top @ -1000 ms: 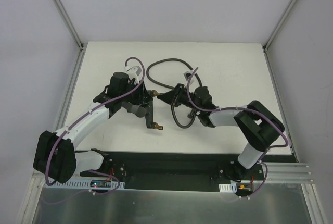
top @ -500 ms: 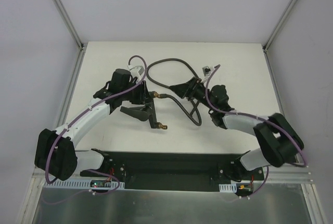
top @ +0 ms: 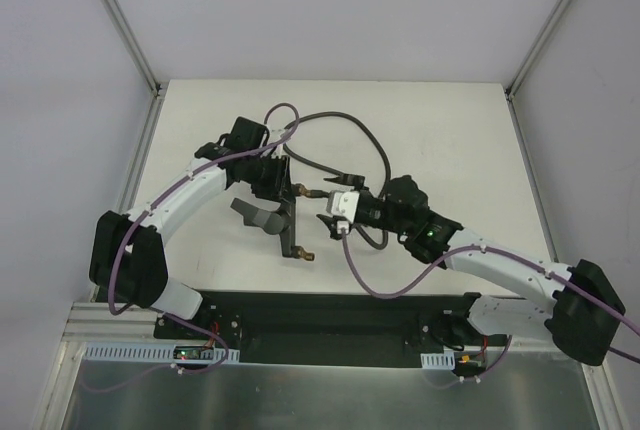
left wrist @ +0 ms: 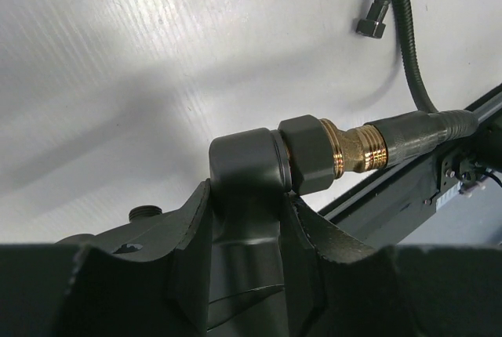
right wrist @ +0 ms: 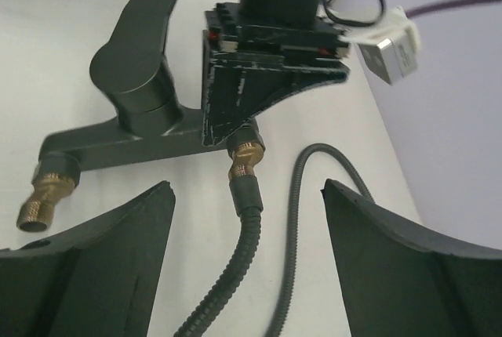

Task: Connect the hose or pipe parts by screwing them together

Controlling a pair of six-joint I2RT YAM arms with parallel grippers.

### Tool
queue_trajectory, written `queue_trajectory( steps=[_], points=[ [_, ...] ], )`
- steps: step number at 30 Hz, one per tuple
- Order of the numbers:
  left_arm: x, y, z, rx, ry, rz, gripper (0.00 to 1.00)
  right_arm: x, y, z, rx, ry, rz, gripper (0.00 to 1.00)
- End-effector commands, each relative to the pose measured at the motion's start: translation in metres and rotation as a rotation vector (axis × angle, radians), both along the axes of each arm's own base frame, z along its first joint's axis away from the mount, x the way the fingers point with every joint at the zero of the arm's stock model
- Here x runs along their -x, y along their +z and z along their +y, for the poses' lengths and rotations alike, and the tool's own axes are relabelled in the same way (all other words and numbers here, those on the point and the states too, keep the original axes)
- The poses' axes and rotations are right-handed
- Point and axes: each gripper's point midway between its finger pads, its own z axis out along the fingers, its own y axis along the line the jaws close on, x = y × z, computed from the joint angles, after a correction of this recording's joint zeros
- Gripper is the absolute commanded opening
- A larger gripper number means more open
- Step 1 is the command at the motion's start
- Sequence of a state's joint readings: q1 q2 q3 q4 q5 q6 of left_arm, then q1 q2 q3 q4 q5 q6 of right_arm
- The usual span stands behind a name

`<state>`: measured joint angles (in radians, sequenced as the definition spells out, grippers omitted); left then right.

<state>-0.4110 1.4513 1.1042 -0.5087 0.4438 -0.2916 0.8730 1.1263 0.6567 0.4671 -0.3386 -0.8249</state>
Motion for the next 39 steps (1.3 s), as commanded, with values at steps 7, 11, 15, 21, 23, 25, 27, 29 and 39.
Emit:
queue_trajectory(
  steps=[7, 11, 15, 21, 23, 25, 27, 29, 39],
  points=[
    [0.003, 0.04, -0.017, 0.097, -0.073, 0.019, 0.0, -0.011, -0.039, 0.016, 0.492, 0.081, -0.352, 0.74],
    [0.005, 0.042, -0.018, 0.102, -0.081, 0.031, 0.0, -0.018, -0.05, 0.024, 0.511, 0.061, -0.334, 0.71],
    [0.006, 0.044, -0.02, 0.112, -0.088, 0.041, 0.0, -0.027, -0.054, 0.031, 0.516, 0.037, -0.331, 0.65],
    [0.008, 0.041, -0.02, 0.117, -0.093, 0.055, 0.0, -0.038, -0.065, 0.033, 0.556, -0.002, -0.313, 0.58],
    [0.007, 0.04, -0.02, 0.116, -0.092, 0.056, 0.0, -0.04, -0.067, 0.033, 0.565, -0.013, -0.315, 0.55],
    [0.007, 0.04, -0.02, 0.114, -0.093, 0.053, 0.0, -0.041, -0.069, 0.032, 0.57, -0.018, -0.311, 0.44],
    [0.007, 0.04, -0.02, 0.113, -0.092, 0.053, 0.0, -0.041, -0.067, 0.032, 0.556, -0.027, -0.304, 0.3],
    [0.006, 0.042, -0.021, 0.121, -0.094, 0.039, 0.0, -0.039, -0.061, 0.035, 0.502, -0.056, -0.237, 0.12],
    [-0.005, 0.062, -0.036, 0.279, -0.082, -0.136, 0.0, -0.018, -0.047, 0.067, 0.064, -0.05, 0.36, 0.01]
  ],
)
